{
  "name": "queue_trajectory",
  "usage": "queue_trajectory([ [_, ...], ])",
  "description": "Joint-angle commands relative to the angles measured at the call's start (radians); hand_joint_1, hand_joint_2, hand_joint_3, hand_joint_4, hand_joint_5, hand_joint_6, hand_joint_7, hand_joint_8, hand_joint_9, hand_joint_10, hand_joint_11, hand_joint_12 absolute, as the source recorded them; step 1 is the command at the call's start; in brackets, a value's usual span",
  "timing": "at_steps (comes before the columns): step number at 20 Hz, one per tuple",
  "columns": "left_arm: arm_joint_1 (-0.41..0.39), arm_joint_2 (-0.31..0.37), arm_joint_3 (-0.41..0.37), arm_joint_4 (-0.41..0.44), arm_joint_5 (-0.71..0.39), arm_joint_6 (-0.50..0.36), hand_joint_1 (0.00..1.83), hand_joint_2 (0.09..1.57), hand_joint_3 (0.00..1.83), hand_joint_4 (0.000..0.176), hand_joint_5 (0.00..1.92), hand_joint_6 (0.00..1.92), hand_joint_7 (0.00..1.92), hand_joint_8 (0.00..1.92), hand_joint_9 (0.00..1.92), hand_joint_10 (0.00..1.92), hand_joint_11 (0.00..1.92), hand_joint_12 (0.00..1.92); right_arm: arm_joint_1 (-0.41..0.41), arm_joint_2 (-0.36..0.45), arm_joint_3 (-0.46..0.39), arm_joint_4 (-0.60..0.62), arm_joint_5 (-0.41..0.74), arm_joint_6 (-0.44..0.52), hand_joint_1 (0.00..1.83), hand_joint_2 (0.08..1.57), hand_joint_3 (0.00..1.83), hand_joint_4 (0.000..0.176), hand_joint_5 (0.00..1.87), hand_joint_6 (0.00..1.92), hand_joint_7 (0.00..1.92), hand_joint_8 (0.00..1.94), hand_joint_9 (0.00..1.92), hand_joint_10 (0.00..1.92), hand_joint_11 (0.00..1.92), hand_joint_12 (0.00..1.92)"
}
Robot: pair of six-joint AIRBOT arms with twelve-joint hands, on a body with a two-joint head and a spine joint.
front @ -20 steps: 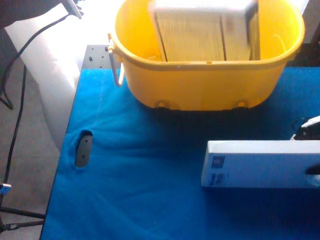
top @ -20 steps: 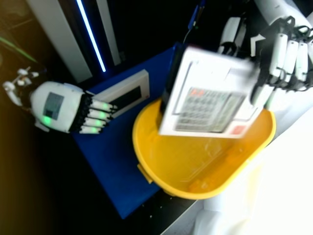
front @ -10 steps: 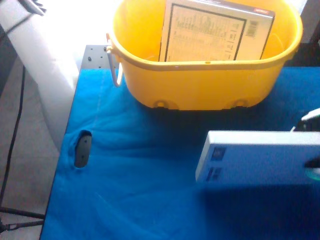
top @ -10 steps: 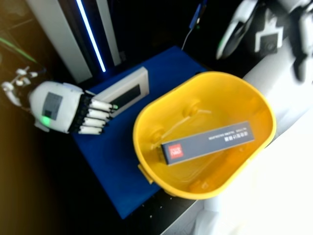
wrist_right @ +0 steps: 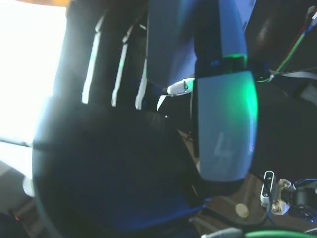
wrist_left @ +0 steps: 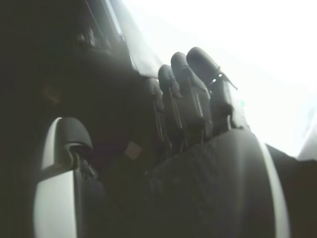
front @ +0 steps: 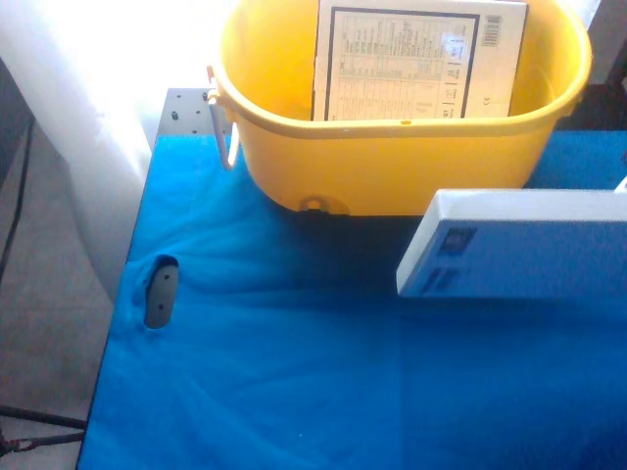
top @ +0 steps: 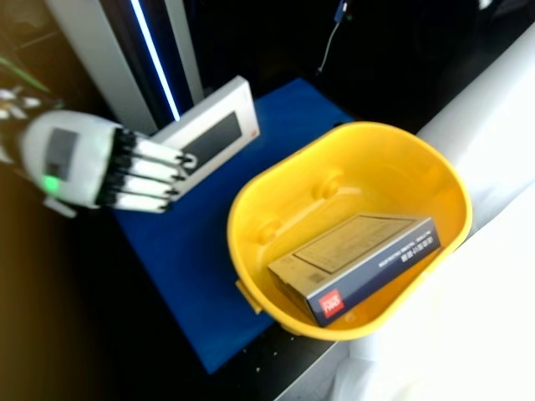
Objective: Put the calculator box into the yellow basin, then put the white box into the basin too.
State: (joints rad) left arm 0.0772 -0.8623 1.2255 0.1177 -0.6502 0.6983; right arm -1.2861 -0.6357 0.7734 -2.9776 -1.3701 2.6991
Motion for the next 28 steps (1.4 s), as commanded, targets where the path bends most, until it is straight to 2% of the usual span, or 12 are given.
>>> queue_trajectory([
  [1,-0.024,0.006,0.005,-0.027,-0.072,0.023,0.6,1.17,0.0,0.0,0.46,0.0,0.53,0.0,0.46,0.24,0.0,1.4,0.019,0.007,-0.002,-0.034,-0.151,0.011,1.37,1.13,0.0,0.0,1.03,0.89,0.86,1.12,0.87,1.27,1.0,1.45],
  [2,-0.036,0.011,0.005,-0.039,-0.049,0.053,0.69,1.14,0.0,0.0,0.46,0.0,0.53,0.0,0.45,0.22,0.0,1.41,0.019,0.013,-0.003,-0.034,-0.165,0.011,1.37,1.13,0.0,0.0,0.93,1.04,0.92,1.05,0.89,1.24,1.0,1.44],
  [10,-0.092,-0.029,0.042,-0.179,0.07,0.264,0.8,1.01,0.0,0.0,0.54,0.02,0.56,0.01,0.5,0.26,0.13,1.51,0.171,0.0,0.095,-0.034,-0.181,-0.022,1.37,1.13,0.0,0.0,1.03,0.89,0.86,1.12,0.87,1.27,1.0,1.45],
  [11,-0.09,-0.041,0.054,-0.191,0.076,0.279,0.8,1.03,0.0,0.0,0.6,0.01,0.58,0.01,0.47,0.37,0.13,1.54,0.214,-0.016,0.12,-0.034,-0.148,-0.027,1.37,1.13,0.0,0.0,0.93,1.04,0.92,1.05,0.89,1.24,1.0,1.44],
  [13,-0.061,-0.064,0.08,-0.235,0.078,0.314,0.82,1.03,0.0,0.0,0.61,0.0,0.58,0.0,0.37,0.62,0.13,1.58,0.302,-0.056,0.169,-0.034,-0.086,-0.053,1.37,1.13,0.0,0.0,1.03,0.89,0.86,1.12,0.87,1.27,1.0,1.45],
  [19,0.006,-0.116,0.149,-0.303,0.071,0.334,0.85,0.99,0.0,0.0,0.59,0.01,0.61,0.01,0.38,0.62,0.12,1.56,0.508,-0.212,0.326,-0.034,0.066,-0.095,1.37,1.13,0.0,0.0,1.03,0.89,0.86,1.12,0.87,1.27,1.0,1.45],
  [20,0.012,-0.119,0.154,-0.31,0.07,0.337,0.86,0.98,0.0,0.0,0.6,0.01,0.62,0.01,0.38,0.61,0.13,1.54,0.524,-0.228,0.343,-0.034,0.077,-0.095,1.37,1.13,0.0,0.0,0.93,1.04,0.92,1.05,0.89,1.24,1.0,1.44],
  [22,0.025,-0.14,0.174,-0.322,0.069,0.338,0.86,0.97,0.0,0.0,0.62,0.02,0.61,0.01,0.36,0.6,0.12,1.56,0.565,-0.257,0.374,-0.034,0.113,-0.095,1.37,1.13,0.0,0.0,1.03,0.89,0.86,1.12,0.87,1.27,1.0,1.45],
  [23,0.03,-0.154,0.185,-0.327,0.069,0.338,0.87,0.96,0.0,0.0,0.66,0.02,0.6,0.0,0.32,0.66,0.09,1.6,0.586,-0.268,0.386,-0.034,0.131,-0.096,1.37,1.13,0.0,0.0,0.93,1.04,0.92,1.05,0.89,1.24,1.0,1.44],
  [25,0.039,-0.174,0.197,-0.329,0.071,0.338,0.87,0.94,0.0,0.0,0.69,0.02,0.58,0.0,0.3,0.74,0.08,1.59,0.604,-0.28,0.403,-0.034,0.148,-0.098,1.37,1.13,0.0,0.0,1.03,0.89,0.86,1.12,0.87,1.27,1.0,1.45],
  [26,0.045,-0.183,0.203,-0.334,0.072,0.338,0.86,0.95,0.0,0.0,0.7,0.02,0.57,0.0,0.28,0.74,0.06,1.59,0.624,-0.286,0.412,-0.034,0.176,-0.109,1.37,1.13,0.0,0.0,0.93,1.04,0.92,1.05,0.89,1.24,1.0,1.44],
  [28,0.06,-0.195,0.215,-0.34,0.071,0.338,0.85,0.97,0.01,0.0,0.74,0.03,0.57,0.0,0.26,0.8,0.01,1.6,0.692,-0.317,0.434,-0.034,0.255,-0.193,1.37,1.13,0.0,0.0,1.03,0.89,0.86,1.12,0.87,1.27,1.0,1.45],
])
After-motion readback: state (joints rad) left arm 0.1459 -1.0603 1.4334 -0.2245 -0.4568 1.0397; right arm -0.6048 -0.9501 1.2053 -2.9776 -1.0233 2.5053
